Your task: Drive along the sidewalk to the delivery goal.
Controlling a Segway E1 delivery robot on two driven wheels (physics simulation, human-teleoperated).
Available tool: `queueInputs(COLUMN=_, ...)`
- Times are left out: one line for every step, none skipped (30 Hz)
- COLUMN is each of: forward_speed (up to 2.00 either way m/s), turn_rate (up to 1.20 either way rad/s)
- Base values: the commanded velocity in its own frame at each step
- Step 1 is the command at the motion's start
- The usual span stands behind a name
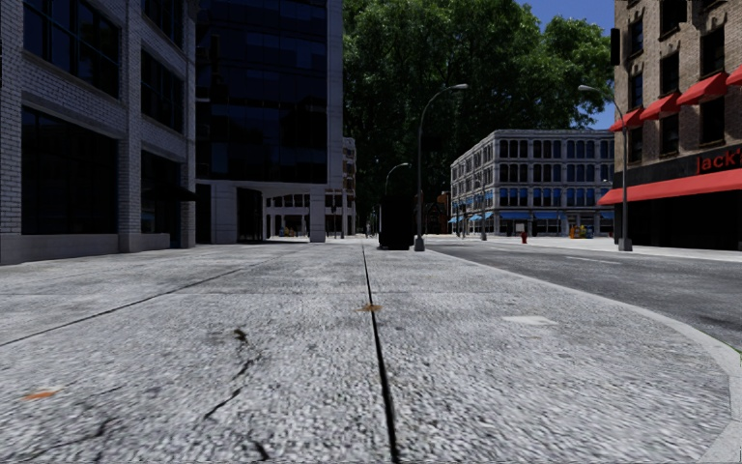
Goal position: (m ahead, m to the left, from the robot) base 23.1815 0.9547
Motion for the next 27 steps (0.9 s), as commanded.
queueInputs(forward_speed=1.63, turn_rate=0.0)
queueInputs(forward_speed=1.55, turn_rate=0.0)
queueInputs(forward_speed=1.51, turn_rate=0.0)
queueInputs(forward_speed=1.51, turn_rate=0.0)
queueInputs(forward_speed=1.49, turn_rate=0.0)
queueInputs(forward_speed=1.47, turn_rate=0.0)
queueInputs(forward_speed=1.46, turn_rate=0.0)
queueInputs(forward_speed=1.46, turn_rate=0.0)
queueInputs(forward_speed=1.45, turn_rate=0.0)
queueInputs(forward_speed=1.45, turn_rate=0.0)
queueInputs(forward_speed=1.45, turn_rate=0.0)
queueInputs(forward_speed=1.45, turn_rate=0.0)
queueInputs(forward_speed=1.45, turn_rate=0.0)
queueInputs(forward_speed=1.45, turn_rate=0.0)
queueInputs(forward_speed=1.45, turn_rate=0.0)
queueInputs(forward_speed=1.47, turn_rate=0.0)
queueInputs(forward_speed=1.48, turn_rate=0.0)
queueInputs(forward_speed=1.48, turn_rate=0.0)
queueInputs(forward_speed=1.58, turn_rate=0.0)
queueInputs(forward_speed=1.73, turn_rate=0.0)
queueInputs(forward_speed=1.8, turn_rate=0.0)
queueInputs(forward_speed=1.9, turn_rate=0.0)
queueInputs(forward_speed=2.0, turn_rate=0.0)
queueInputs(forward_speed=2.0, turn_rate=0.0)
queueInputs(forward_speed=2.0, turn_rate=0.0)
queueInputs(forward_speed=2.0, turn_rate=0.0)
queueInputs(forward_speed=2.0, turn_rate=0.0)
